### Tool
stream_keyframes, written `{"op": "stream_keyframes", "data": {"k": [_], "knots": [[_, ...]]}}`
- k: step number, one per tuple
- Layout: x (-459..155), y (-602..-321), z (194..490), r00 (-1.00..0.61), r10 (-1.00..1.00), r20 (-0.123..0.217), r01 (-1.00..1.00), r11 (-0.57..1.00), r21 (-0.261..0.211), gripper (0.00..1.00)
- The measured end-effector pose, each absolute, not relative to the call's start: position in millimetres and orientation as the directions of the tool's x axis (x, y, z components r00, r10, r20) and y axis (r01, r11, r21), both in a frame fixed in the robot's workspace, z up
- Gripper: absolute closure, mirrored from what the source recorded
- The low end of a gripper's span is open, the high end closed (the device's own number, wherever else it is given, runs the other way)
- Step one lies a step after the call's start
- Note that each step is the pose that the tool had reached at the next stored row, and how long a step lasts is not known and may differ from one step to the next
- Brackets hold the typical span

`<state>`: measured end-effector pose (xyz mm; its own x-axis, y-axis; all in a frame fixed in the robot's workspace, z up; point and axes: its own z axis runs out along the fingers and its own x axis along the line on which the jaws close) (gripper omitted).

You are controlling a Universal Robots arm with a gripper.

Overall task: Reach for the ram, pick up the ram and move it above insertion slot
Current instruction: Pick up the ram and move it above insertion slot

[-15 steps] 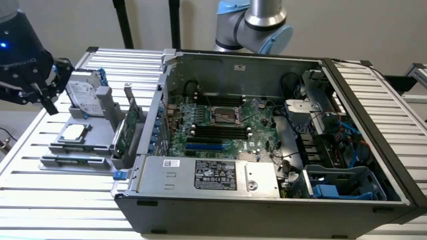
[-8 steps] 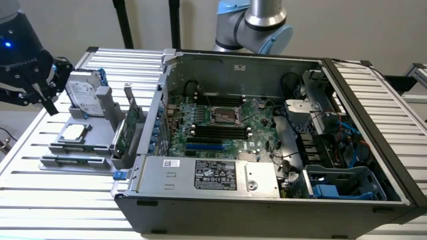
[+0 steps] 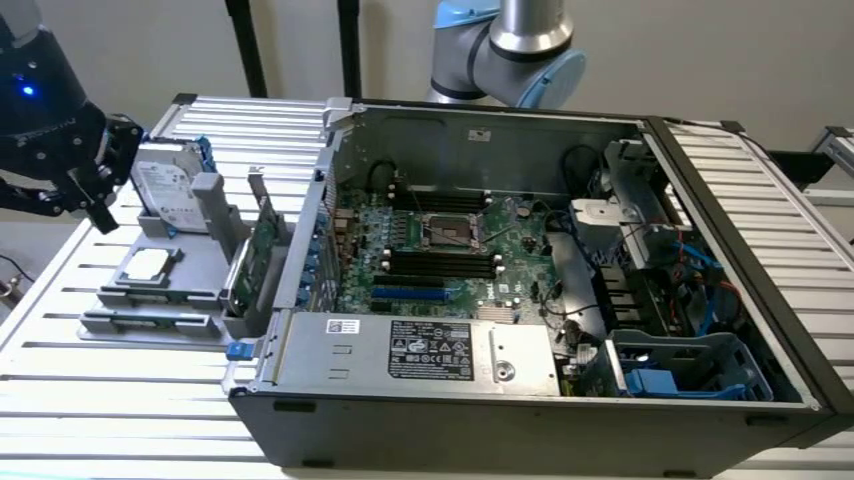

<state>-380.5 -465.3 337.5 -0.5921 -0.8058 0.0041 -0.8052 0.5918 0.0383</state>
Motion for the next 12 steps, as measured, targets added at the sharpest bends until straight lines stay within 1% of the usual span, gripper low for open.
{"op": "stream_keyframes", "data": {"k": [12], "knots": [[-380.5,-465.3,333.7,-0.403,-0.915,0.004,-0.914,0.403,0.038,0.89]]}}
